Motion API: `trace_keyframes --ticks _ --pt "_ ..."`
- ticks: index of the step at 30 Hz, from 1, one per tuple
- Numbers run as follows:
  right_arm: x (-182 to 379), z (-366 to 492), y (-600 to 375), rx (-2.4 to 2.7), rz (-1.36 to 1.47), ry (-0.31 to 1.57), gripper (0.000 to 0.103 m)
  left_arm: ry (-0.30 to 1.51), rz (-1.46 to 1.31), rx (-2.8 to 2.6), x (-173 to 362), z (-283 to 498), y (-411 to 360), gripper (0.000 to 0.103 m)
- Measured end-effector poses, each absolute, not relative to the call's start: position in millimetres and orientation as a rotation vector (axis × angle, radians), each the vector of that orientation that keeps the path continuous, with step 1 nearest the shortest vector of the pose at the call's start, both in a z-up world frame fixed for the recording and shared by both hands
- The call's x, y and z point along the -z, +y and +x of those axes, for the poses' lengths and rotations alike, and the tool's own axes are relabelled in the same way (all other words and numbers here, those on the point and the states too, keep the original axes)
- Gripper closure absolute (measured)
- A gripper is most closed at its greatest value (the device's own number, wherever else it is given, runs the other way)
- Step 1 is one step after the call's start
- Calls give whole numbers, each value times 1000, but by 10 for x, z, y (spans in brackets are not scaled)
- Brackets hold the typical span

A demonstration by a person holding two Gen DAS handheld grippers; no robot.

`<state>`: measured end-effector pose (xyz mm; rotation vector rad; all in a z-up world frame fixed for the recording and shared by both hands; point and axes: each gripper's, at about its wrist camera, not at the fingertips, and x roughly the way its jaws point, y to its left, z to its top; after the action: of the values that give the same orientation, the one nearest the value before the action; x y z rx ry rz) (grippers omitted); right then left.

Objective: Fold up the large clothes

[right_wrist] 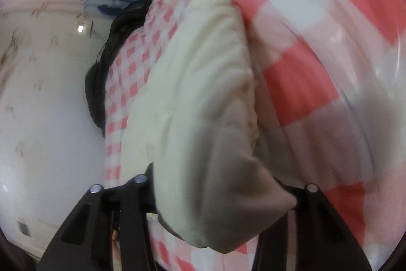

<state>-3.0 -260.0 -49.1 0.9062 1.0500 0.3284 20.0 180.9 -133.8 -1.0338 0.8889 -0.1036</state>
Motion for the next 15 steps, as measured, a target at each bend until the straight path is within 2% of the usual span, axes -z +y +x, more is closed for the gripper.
trace_keyframes --ticks 2,4,7,9,11,13,15 --pt "321 -54 -2554 -350 870 1004 65 839 -1007 138 1223 178 1819 70" --pt "125 -111 -2494 -378 849 952 67 744 -972 192 1030 97 1806 75" --pt "-211 -240 -2365 -424 818 888 67 649 -924 273 757 -152 1788 77" --pt "-279 -383 -2351 -453 813 878 67 668 -948 296 765 -274 1831 75" --pt "-122 -602 -2410 -443 797 929 66 751 -994 277 944 -346 1877 64" --pt "222 -660 -2505 -406 823 1039 61 890 -1108 229 1240 -320 1936 52" --pt "567 -687 -2622 -378 921 1123 51 903 -1209 228 1374 -337 2027 51"
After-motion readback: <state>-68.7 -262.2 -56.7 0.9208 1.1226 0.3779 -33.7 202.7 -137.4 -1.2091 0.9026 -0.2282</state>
